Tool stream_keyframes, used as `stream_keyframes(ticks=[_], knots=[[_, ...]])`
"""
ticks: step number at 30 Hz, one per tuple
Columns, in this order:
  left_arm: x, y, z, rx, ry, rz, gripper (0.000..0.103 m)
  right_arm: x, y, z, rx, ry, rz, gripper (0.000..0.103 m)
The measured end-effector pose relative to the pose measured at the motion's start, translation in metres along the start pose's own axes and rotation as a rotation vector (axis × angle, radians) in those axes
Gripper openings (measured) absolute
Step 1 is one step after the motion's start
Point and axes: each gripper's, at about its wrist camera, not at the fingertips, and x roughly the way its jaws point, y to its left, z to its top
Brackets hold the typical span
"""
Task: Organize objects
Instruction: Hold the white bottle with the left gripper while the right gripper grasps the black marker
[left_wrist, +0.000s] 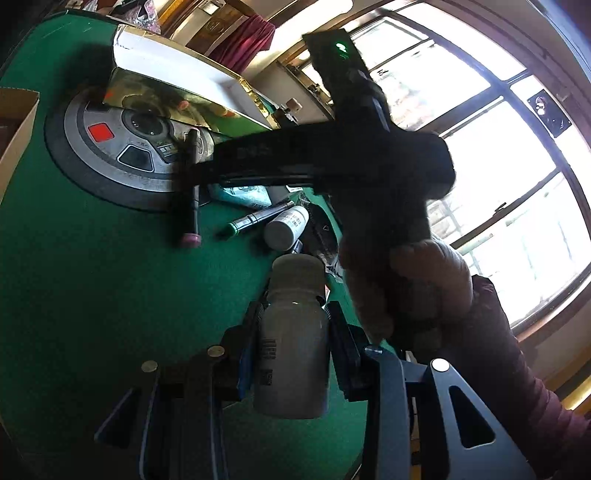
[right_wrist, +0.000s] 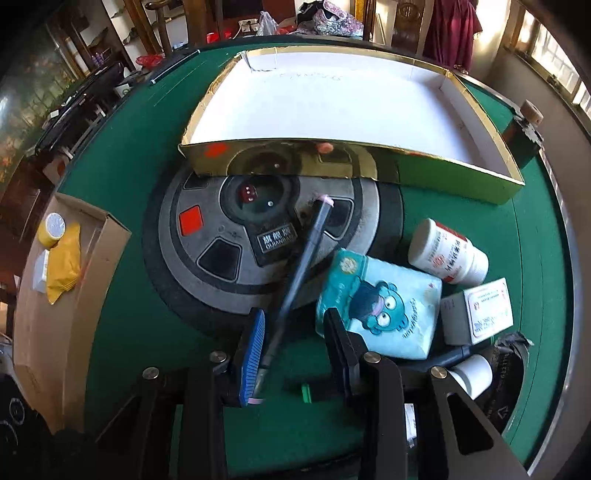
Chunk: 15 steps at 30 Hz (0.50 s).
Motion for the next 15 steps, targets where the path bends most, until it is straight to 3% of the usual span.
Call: stream_keyframes(ticks=[6, 11, 15], knots=[[0.002, 0.001, -0.001, -0.01, 0.008, 0.013, 0.034, 0.011, 0.01, 0.017, 0.045, -0.004, -0.04, 0.036], [0.001, 0.005, -0.001, -0.024, 0.015, 0.017, 0.033, 0.019, 0.032, 0.023, -0.026, 0.016, -0.157, 0.036], [0.002, 0.004, -0.004, -0.026, 0.014, 0.016, 0.031, 0.018, 0.036, 0.025, -0.041, 0.047, -0.145, 0.02]])
